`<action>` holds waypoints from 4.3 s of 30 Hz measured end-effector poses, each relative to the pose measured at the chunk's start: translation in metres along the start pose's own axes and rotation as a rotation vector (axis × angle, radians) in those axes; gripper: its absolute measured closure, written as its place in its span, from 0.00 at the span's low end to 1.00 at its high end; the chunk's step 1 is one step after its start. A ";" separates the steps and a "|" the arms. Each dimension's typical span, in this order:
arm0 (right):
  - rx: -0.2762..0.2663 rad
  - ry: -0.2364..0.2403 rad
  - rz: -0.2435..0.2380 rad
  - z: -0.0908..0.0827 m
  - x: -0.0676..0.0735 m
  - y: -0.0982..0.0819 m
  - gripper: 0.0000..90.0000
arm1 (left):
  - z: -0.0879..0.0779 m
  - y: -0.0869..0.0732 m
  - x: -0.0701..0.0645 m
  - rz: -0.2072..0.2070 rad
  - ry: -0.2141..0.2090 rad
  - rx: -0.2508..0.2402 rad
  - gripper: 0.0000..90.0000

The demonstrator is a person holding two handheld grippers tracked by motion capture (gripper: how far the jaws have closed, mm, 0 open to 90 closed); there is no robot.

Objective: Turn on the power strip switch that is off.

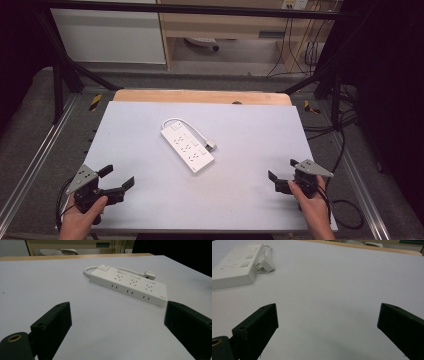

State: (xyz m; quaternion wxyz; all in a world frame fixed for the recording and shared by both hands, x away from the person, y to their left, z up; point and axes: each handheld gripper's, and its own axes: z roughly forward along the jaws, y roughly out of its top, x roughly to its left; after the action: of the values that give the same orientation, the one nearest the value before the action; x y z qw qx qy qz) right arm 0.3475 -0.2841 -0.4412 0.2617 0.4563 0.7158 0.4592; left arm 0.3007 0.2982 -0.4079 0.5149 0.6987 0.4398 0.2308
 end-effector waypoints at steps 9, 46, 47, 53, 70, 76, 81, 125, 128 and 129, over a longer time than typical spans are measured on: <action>0.000 -0.009 -0.004 -0.001 0.004 0.000 0.04 | 0.003 0.000 -0.005 0.010 0.003 -0.001 0.07; 0.018 0.003 -0.014 -0.002 0.010 0.001 0.03 | 0.024 0.030 -0.024 -0.038 -0.074 -0.017 0.08; 0.018 0.003 -0.014 -0.002 0.011 0.001 0.03 | 0.024 0.032 -0.023 -0.031 -0.070 -0.014 0.08; 0.024 0.007 -0.026 -0.002 0.013 0.001 0.03 | 0.027 0.037 -0.018 -0.027 -0.062 -0.010 0.08; 0.032 0.016 -0.039 0.000 0.016 0.001 0.03 | 0.045 0.067 -0.024 0.002 -0.059 -0.004 0.08; 0.035 0.028 -0.045 -0.001 0.019 0.001 0.03 | 0.057 0.069 -0.032 0.056 -0.075 0.011 0.08; 0.036 0.029 -0.056 -0.001 0.021 0.001 0.03 | 0.069 0.074 -0.038 0.055 -0.082 0.020 0.07; 0.039 0.026 -0.065 -0.001 0.021 0.001 0.03 | 0.133 0.112 -0.034 0.035 -0.062 0.030 0.08; 0.040 0.027 -0.064 -0.001 0.021 0.001 0.03 | 0.138 0.114 -0.035 0.041 -0.061 0.033 0.09; 0.040 0.027 -0.064 -0.001 0.021 0.001 0.03 | 0.140 0.115 -0.035 0.040 -0.059 0.031 0.09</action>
State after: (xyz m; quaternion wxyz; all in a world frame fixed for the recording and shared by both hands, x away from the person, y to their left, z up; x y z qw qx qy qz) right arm 0.3374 -0.2652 -0.4386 0.2572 0.4318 0.7428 0.4423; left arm 0.4349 0.1864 -0.3478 0.5120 0.7218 0.4139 0.2137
